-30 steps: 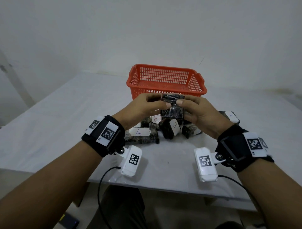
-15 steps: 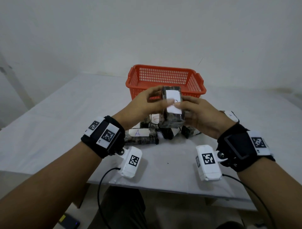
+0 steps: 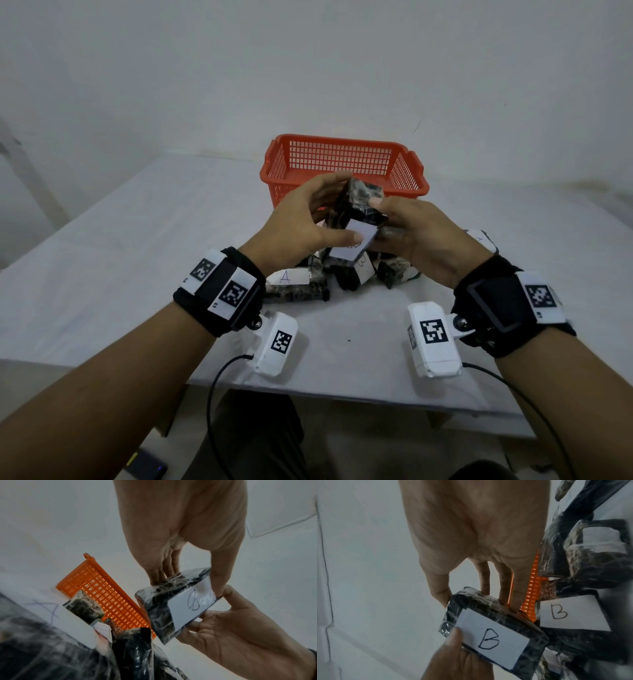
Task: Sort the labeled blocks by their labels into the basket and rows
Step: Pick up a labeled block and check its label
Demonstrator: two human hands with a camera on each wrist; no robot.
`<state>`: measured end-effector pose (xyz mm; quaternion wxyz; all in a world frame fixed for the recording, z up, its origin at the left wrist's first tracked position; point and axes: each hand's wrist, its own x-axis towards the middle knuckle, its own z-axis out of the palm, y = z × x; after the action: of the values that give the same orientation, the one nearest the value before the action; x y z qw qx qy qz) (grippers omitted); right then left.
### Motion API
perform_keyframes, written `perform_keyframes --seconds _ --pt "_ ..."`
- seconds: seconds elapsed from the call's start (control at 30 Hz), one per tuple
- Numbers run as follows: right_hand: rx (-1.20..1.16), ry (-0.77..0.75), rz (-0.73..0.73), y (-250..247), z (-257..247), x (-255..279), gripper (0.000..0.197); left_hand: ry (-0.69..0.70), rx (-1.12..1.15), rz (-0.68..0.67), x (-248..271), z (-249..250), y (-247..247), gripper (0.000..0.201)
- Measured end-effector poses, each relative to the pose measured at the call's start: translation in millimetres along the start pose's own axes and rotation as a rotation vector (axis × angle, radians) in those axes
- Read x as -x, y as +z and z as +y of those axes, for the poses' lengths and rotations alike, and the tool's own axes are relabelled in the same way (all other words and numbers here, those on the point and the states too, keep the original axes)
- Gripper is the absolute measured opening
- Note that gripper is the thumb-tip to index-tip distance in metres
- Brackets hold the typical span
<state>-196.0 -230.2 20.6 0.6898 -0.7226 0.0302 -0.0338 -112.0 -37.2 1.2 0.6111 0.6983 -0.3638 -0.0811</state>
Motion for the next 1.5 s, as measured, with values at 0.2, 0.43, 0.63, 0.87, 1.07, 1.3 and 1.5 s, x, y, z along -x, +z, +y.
perform_keyframes --seconds 0.2,0.43,0.63,0.87,1.07,1.3,1.5 --pt "0.005 0.034 -0.027 -1.2 0.2 -1.9 0.048 0.051 0.047 0.056 2.2 1.7 0.0 0.062" --pt "-0.105 -0.008 -0.079 0.8 -0.6 -3.0 0.049 0.063 0.074 0.021 4.7 9.4 -2.5 0.07" --pt "-0.135 -0.12 -0.055 2.1 -4.2 -4.4 0.043 -0.149 0.11 -0.063 0.1 13.4 0.2 0.058" --pt "-0.053 -0.102 -0.054 3.7 -2.6 -3.8 0.027 -0.129 0.115 0.042 -1.1 5.0 1.1 0.059" --pt "-0.056 -0.101 -0.061 0.5 -0.2 -5.3 0.018 -0.126 0.124 -0.024 1.0 5.5 -0.4 0.053" --pt "0.008 -0.072 -0.085 -1.4 6.5 -4.8 0.055 -0.167 0.116 -0.087 3.8 4.4 -1.7 0.046" --pt "0.05 -0.07 -0.068 0.8 6.7 -5.2 0.055 -0.165 0.085 -0.038 2.7 3.7 -1.0 0.047"
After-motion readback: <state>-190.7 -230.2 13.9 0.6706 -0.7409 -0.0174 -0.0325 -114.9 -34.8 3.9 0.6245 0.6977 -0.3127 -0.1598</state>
